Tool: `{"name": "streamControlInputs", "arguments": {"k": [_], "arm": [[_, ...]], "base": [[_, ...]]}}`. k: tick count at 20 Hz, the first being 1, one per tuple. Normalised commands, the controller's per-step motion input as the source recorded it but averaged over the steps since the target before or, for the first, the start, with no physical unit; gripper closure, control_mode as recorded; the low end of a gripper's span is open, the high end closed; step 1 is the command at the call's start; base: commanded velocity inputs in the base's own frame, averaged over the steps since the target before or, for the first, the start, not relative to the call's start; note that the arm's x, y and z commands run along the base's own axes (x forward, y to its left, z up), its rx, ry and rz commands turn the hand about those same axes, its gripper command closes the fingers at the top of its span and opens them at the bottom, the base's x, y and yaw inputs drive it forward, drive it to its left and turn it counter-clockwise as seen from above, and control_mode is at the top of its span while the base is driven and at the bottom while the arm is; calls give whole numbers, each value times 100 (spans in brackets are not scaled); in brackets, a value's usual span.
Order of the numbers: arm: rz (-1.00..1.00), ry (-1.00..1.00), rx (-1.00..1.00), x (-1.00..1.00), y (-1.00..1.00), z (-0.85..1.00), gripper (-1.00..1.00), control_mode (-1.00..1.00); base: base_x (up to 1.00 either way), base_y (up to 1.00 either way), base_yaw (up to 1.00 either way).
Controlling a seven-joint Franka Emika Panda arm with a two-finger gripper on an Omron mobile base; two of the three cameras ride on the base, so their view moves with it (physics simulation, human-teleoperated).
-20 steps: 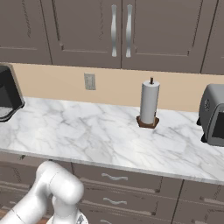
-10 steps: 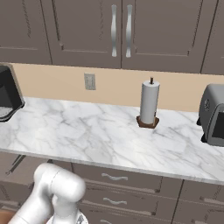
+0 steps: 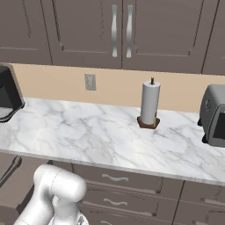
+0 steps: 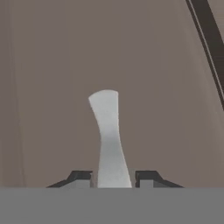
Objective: Take the tongs from the drawer on the left and place them on the dining counter next to the tray containing the kebab skewer.
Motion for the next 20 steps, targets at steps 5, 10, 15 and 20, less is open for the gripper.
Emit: {"name": "streamControlInputs", "arguments": {"k": [5, 10, 15, 20], "arm": [[-10, 0, 8, -100, 0, -7, 100, -100], [-5, 0, 2, -100, 0, -2, 100, -100], [0, -1, 0, -34, 0, 0, 100, -100], [0, 0, 0, 0, 0, 0, 100, -100]], "base": [[0, 0, 0], [0, 0, 0], [0, 0, 0], [0, 0, 0]]}}
